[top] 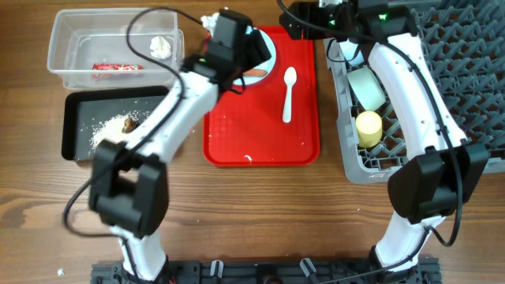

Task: Sort waste into correct bins and load items into the dishwasher rack
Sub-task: 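Grasp the carrot on the plate with the left gripper and lift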

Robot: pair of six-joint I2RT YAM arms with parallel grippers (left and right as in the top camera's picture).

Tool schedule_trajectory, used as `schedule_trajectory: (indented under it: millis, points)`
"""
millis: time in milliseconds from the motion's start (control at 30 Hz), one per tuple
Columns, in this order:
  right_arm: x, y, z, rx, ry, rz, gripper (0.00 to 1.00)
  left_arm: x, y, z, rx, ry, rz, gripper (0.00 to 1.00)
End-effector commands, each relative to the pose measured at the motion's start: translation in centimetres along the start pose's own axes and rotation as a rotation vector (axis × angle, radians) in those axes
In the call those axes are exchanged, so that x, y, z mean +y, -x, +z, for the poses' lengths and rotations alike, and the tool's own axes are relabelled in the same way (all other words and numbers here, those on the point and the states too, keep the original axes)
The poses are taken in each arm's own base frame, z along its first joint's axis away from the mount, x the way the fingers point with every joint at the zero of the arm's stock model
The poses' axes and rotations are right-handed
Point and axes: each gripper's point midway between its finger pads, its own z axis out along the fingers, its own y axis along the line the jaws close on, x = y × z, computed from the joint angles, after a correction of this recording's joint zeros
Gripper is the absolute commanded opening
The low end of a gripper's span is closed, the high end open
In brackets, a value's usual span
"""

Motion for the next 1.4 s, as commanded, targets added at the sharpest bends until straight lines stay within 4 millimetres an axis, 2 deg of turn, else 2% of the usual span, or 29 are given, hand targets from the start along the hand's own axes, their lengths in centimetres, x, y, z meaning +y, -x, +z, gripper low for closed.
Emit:
schedule_trajectory:
  millis: [0, 133, 300, 400, 533, 700, 867, 1033, 1200, 1367]
  points:
    - [-0.1, 0.1, -1.3, -0.004, -0.036, -0.019, 0.81, 3.7, 0.0, 3.6, -0.050, 0.123, -0.163, 0.88]
    - [-0.2, -0.2, -1.3, 0.007, -0.038, -0.014, 0.82, 4.2, -0.5, 5.7, -0.054, 0.115, -0.190, 0.85]
    - [-0.3, -0.3, -1.4, 0.011, -0.039, -0.011, 0.82, 5.2, -2.3, 8.1, -0.038, 0.140, -0.249, 0.83]
    - [-0.3, -0.5, -1.4, 0.020, -0.040, -0.007, 0.82, 6.0, -2.2, 8.6, -0.071, 0.165, -0.284, 0.82]
    - [-0.3, -0.6, -1.4, 0.023, -0.041, -0.006, 0.82, 5.7, -1.9, 9.5, -0.090, 0.135, -0.288, 0.84]
    - [-0.3, -0.6, -1.4, 0.024, -0.041, -0.006, 0.82, 7.0, -3.9, 10.4, -0.038, 0.184, -0.274, 0.84]
    - [-0.4, -0.7, -1.4, 0.028, -0.041, -0.003, 0.82, 9.8, -6.2, 9.5, 0.061, 0.307, -0.255, 0.82]
    - [-0.4, -1.0, -1.4, 0.037, -0.043, 0.001, 0.83, 10.5, -7.6, 7.4, 0.203, 0.330, -0.285, 0.78]
    - [-0.4, -1.0, -1.4, 0.037, -0.042, 0.001, 0.83, 10.9, -7.7, 5.5, 0.246, 0.363, -0.285, 0.67]
    - [-0.4, -1.0, -1.4, 0.040, -0.042, 0.002, 0.83, 10.9, -7.9, 5.4, 0.251, 0.363, -0.271, 0.43]
